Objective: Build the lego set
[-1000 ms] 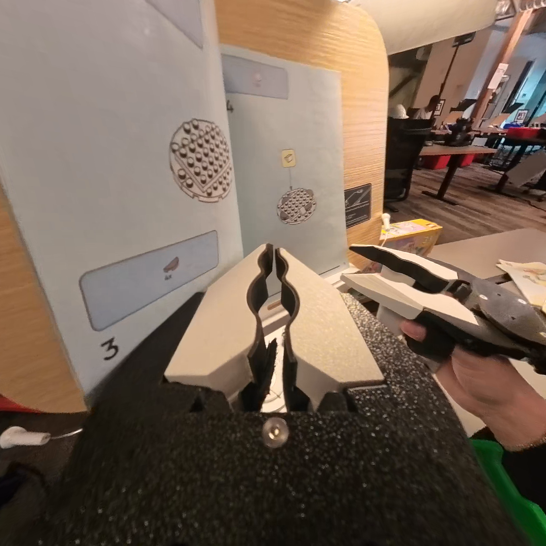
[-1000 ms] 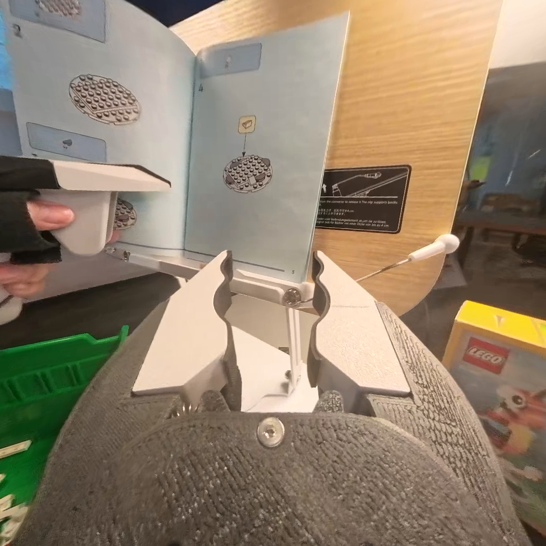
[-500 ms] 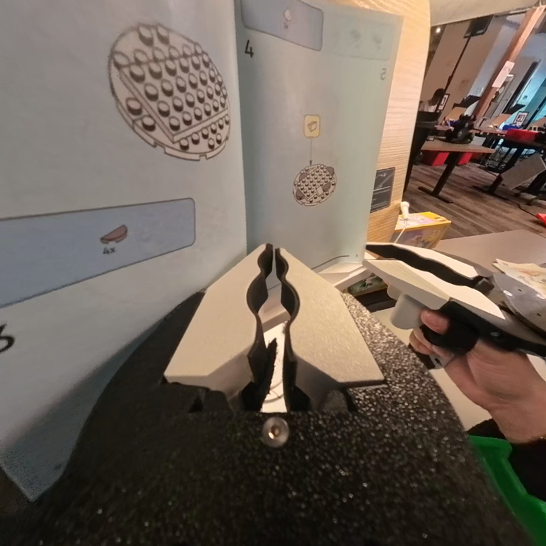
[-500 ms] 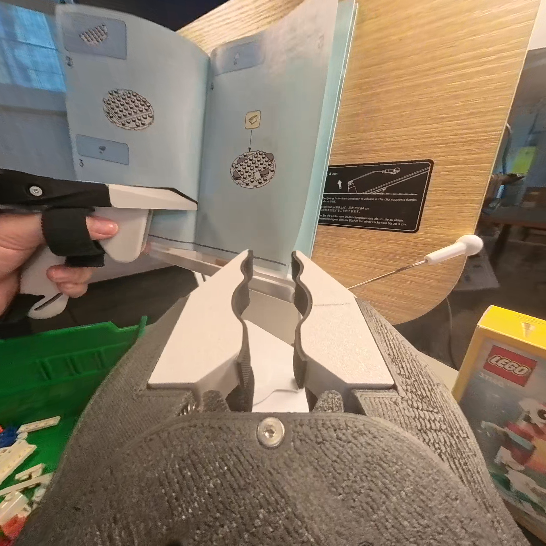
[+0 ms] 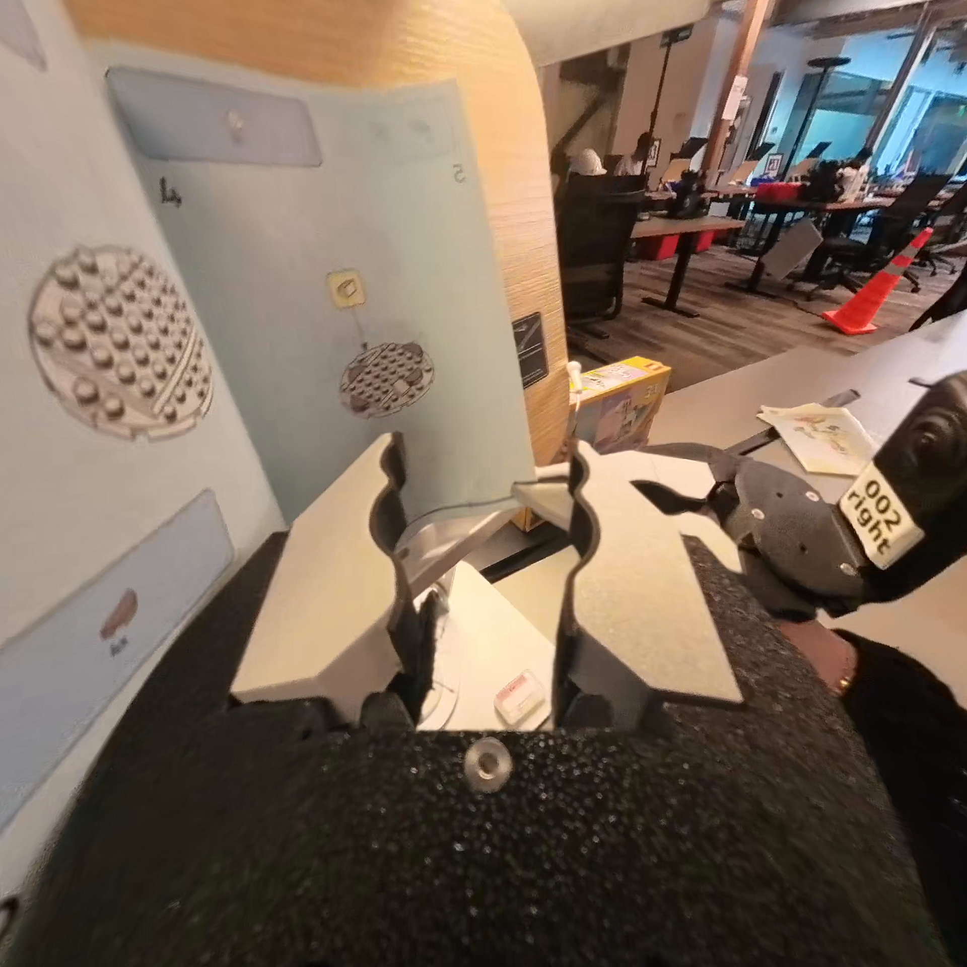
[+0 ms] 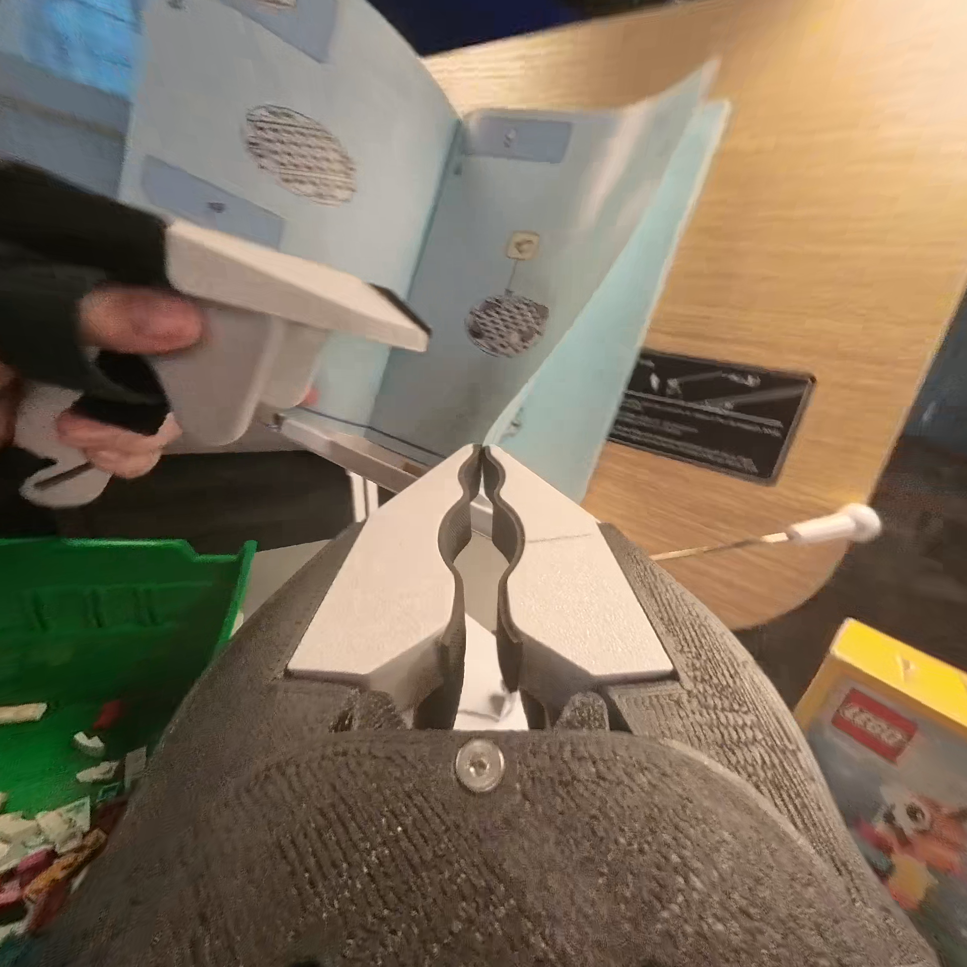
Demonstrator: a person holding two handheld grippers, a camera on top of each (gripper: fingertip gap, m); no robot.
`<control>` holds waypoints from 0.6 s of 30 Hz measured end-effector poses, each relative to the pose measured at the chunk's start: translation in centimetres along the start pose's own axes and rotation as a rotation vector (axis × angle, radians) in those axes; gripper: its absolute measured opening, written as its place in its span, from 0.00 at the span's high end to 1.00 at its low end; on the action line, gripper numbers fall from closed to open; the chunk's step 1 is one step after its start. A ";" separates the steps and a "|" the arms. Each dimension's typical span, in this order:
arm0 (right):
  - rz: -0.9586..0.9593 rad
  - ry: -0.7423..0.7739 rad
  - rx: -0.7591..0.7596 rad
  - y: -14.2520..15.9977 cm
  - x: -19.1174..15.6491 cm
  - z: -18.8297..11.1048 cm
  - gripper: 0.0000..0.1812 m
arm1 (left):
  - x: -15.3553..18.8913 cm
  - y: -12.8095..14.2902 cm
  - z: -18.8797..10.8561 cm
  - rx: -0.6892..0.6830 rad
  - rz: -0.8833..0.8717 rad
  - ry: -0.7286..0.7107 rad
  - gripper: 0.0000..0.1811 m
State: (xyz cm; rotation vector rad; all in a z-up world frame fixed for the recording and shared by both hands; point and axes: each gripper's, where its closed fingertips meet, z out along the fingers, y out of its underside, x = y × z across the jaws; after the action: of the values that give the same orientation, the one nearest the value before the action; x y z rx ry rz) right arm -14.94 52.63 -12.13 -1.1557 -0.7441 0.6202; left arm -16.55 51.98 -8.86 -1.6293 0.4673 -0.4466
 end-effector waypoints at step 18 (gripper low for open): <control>-0.399 -0.296 0.076 -1.9 -9.2 0.2 0.94 | -1.2 -1.2 -3.3 0.051 0.167 -0.140 1.00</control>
State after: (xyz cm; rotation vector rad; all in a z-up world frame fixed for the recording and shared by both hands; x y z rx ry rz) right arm -20.59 45.17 -12.13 -0.8200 -1.1596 0.4803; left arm -19.28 50.01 -7.36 -1.5464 0.4784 -0.2158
